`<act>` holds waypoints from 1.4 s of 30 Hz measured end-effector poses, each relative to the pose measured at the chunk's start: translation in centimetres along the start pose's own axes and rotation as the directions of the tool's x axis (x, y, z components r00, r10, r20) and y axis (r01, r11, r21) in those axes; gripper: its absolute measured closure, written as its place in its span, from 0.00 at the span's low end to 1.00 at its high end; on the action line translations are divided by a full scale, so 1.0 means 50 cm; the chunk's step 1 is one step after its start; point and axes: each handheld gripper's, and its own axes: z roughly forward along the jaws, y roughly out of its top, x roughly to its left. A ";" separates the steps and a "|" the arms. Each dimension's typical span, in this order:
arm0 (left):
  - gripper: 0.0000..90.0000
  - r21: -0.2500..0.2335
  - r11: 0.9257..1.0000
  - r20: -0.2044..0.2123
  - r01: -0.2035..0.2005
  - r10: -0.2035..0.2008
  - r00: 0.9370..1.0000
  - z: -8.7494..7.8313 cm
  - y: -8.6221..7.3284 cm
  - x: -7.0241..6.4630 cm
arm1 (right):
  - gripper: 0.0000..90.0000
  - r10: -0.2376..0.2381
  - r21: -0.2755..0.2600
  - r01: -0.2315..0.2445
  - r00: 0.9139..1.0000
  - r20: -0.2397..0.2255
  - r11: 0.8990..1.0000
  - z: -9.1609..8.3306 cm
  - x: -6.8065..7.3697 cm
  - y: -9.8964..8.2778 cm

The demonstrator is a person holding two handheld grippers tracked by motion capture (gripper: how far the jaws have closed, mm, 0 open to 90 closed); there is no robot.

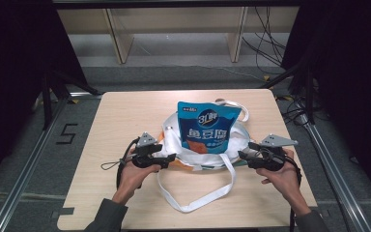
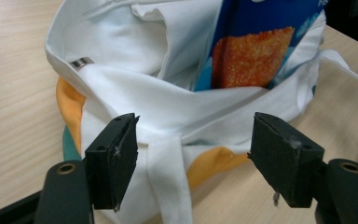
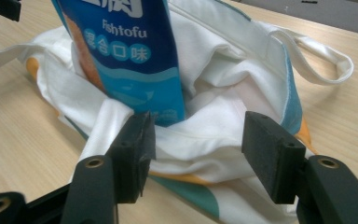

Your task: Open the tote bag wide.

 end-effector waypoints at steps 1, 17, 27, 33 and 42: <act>0.34 0.000 1.000 0.000 0.000 0.000 1.000 0.000 0.000 0.000 | 0.48 0.000 0.000 0.000 1.000 0.000 1.000 0.000 0.000 0.000; 0.27 -0.004 1.000 -0.006 0.021 -0.021 1.000 -0.043 -0.053 -0.011 | 0.43 0.002 0.019 -0.002 1.000 -0.003 1.000 -0.010 0.028 -0.022; 0.25 0.009 1.000 -0.006 -0.001 0.001 1.000 -0.058 -0.087 -0.026 | 0.42 -0.034 0.026 0.034 0.999 -0.012 0.999 -0.015 0.036 -0.035; 0.25 0.019 1.000 -0.004 -0.015 0.015 1.000 -0.068 -0.106 -0.036 | 0.40 -0.028 0.054 0.029 1.000 -0.013 0.998 -0.024 0.056 -0.048; 0.25 0.020 0.999 0.010 -0.034 0.034 0.999 -0.078 -0.126 -0.053 | 0.38 -0.060 0.045 0.061 0.998 -0.028 0.997 -0.033 0.067 -0.069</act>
